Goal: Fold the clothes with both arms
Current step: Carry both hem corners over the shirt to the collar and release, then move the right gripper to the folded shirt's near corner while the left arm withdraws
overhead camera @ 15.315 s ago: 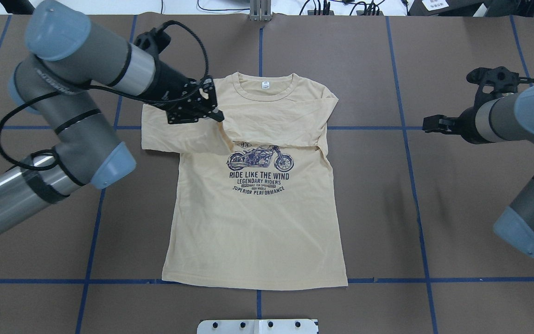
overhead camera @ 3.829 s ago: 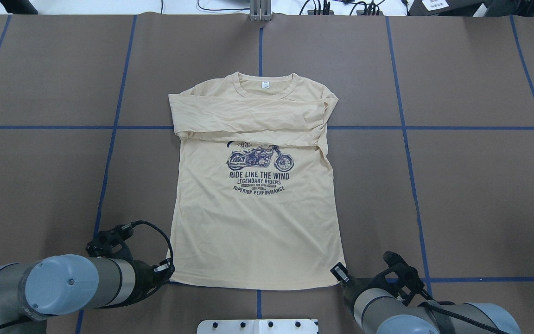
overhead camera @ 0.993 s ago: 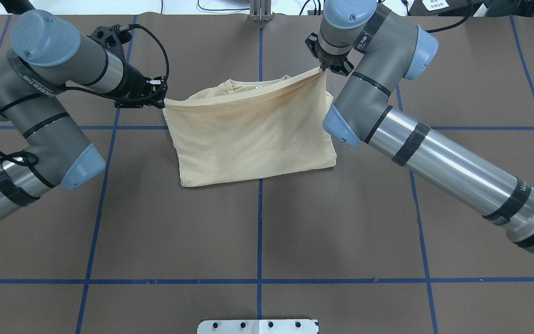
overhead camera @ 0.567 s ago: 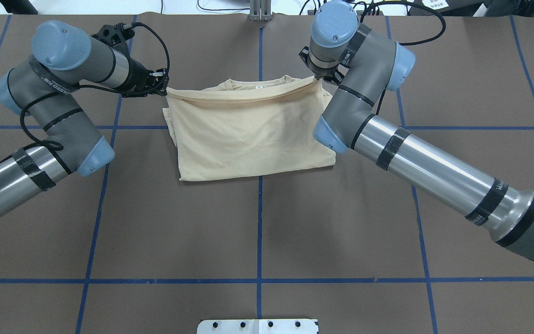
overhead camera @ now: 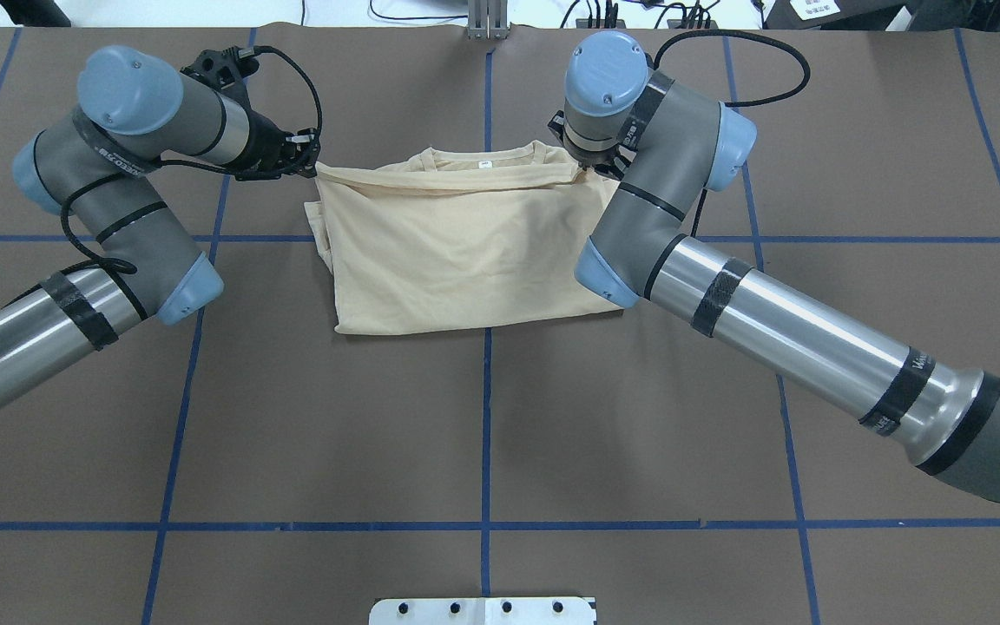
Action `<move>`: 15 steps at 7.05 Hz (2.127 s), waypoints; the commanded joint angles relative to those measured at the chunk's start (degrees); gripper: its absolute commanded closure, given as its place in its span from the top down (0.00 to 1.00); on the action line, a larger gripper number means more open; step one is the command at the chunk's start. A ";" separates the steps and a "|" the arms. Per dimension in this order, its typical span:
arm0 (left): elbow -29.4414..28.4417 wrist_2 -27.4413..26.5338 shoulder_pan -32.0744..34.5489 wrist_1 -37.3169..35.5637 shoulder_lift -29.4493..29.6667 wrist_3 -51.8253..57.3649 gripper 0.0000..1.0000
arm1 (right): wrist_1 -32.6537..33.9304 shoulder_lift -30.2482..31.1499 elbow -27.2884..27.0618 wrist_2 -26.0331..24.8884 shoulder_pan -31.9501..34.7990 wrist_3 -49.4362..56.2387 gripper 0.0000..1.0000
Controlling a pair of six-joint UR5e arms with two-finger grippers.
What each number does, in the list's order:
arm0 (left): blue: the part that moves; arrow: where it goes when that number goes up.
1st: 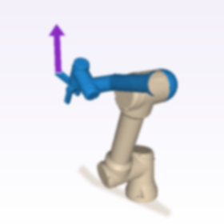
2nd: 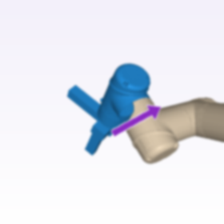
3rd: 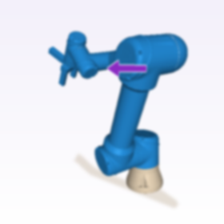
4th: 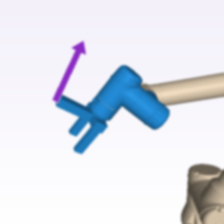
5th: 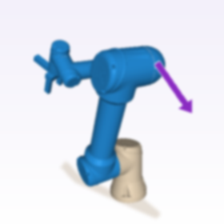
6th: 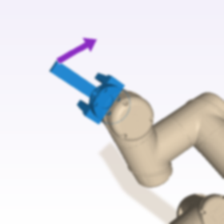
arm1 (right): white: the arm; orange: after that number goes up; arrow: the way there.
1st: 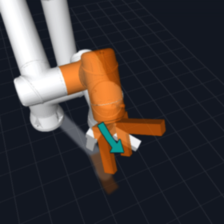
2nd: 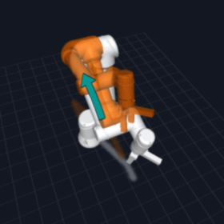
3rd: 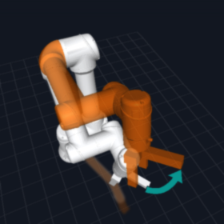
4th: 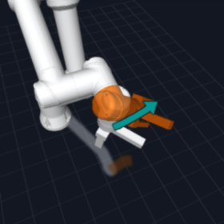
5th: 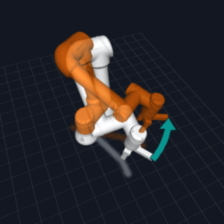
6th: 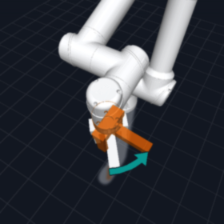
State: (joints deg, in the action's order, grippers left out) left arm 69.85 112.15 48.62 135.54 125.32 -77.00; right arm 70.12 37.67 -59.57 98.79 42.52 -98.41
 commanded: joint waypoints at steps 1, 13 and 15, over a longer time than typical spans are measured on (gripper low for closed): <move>-1.56 0.08 -0.02 2.01 0.10 0.00 0.27 | -5.20 0.03 -0.29 -0.17 -0.06 -0.46 0.99; 25.59 -0.44 0.60 2.10 -14.49 0.44 0.88 | 0.74 27.01 -36.24 -13.18 -13.44 -22.00 0.92; 25.95 -3.34 0.25 2.10 -14.75 0.36 0.88 | 0.64 25.97 -35.01 -13.18 -12.90 -21.56 0.86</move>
State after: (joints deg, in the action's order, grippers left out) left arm 95.57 110.02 49.05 137.62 110.79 -76.58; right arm 71.05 64.43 -95.21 85.72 29.24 -120.28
